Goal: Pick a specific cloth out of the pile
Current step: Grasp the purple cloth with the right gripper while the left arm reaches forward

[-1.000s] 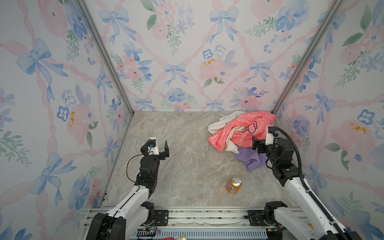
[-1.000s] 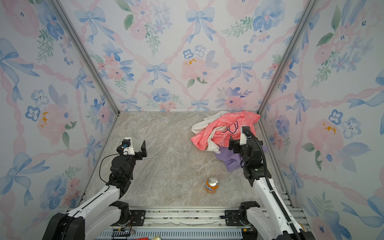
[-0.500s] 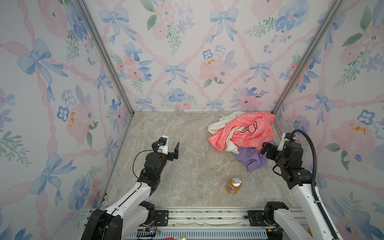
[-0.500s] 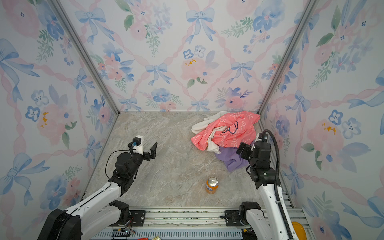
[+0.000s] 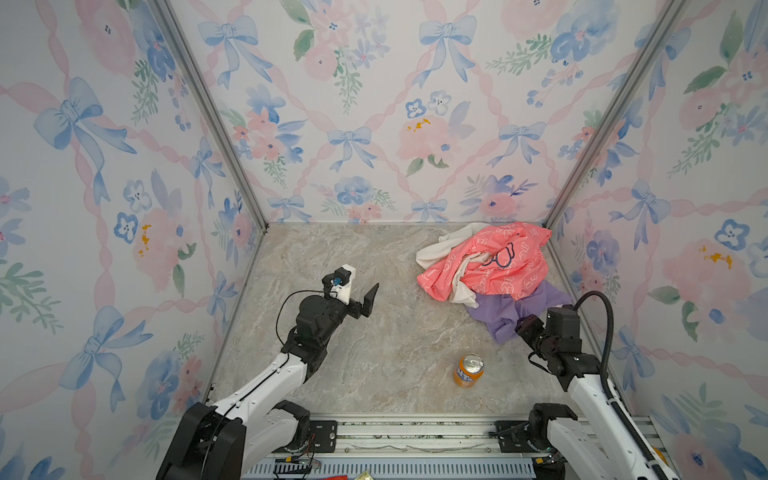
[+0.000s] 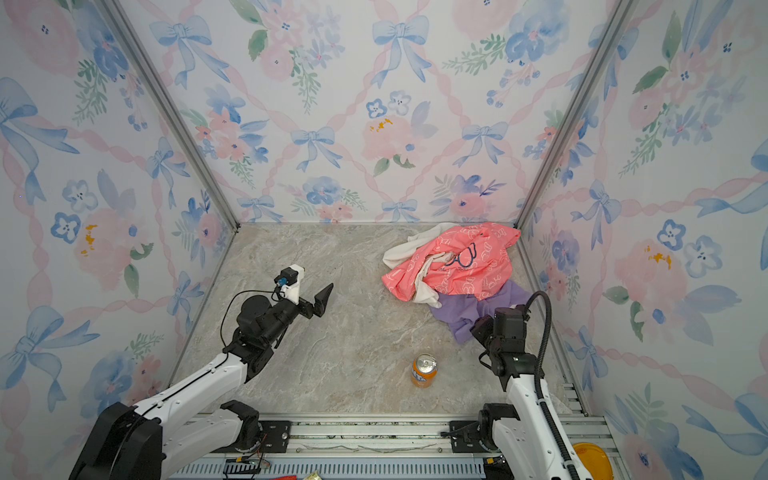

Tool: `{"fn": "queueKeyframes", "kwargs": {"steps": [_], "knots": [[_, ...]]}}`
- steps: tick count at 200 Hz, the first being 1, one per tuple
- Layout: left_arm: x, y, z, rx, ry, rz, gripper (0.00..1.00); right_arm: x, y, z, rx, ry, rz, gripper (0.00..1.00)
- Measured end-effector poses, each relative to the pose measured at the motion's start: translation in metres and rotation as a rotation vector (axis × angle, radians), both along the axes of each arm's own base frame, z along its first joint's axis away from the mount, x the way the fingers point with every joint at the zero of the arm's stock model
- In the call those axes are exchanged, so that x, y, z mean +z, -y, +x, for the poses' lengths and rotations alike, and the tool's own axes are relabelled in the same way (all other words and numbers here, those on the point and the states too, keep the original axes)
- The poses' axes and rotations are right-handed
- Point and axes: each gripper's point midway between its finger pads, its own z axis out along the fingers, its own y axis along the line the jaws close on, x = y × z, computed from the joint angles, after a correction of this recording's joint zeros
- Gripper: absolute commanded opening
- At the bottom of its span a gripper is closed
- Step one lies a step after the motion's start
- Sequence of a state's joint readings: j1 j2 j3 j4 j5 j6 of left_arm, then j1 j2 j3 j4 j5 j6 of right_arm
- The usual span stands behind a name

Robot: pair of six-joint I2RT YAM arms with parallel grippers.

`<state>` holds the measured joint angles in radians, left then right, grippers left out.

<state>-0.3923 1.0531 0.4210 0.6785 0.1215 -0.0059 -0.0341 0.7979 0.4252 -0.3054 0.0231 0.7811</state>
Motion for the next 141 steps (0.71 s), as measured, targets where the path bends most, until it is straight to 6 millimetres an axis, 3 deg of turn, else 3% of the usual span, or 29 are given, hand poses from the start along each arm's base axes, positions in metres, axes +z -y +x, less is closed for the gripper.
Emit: {"fn": "queueKeyframes", "kwargs": {"steps": [25,58,99,121,141], "knots": [[0.008,0.005,0.003,-0.023,0.012,-0.002,0.98,-0.007,-0.004,0.014,-0.011,0.005,0.069,0.53],[0.011,0.011,0.006,-0.047,0.013,0.0,0.98,-0.018,-0.007,0.033,-0.035,0.008,0.146,0.42],[0.011,0.013,0.005,-0.057,0.014,0.004,0.98,-0.036,-0.013,0.05,-0.035,-0.036,0.211,0.18],[0.013,0.013,0.006,-0.058,0.021,0.009,0.98,-0.031,-0.019,0.063,-0.015,-0.034,0.24,0.11],[0.019,0.015,0.006,-0.066,0.037,0.011,0.98,-0.011,-0.023,0.078,0.008,0.006,0.247,0.07]]}}
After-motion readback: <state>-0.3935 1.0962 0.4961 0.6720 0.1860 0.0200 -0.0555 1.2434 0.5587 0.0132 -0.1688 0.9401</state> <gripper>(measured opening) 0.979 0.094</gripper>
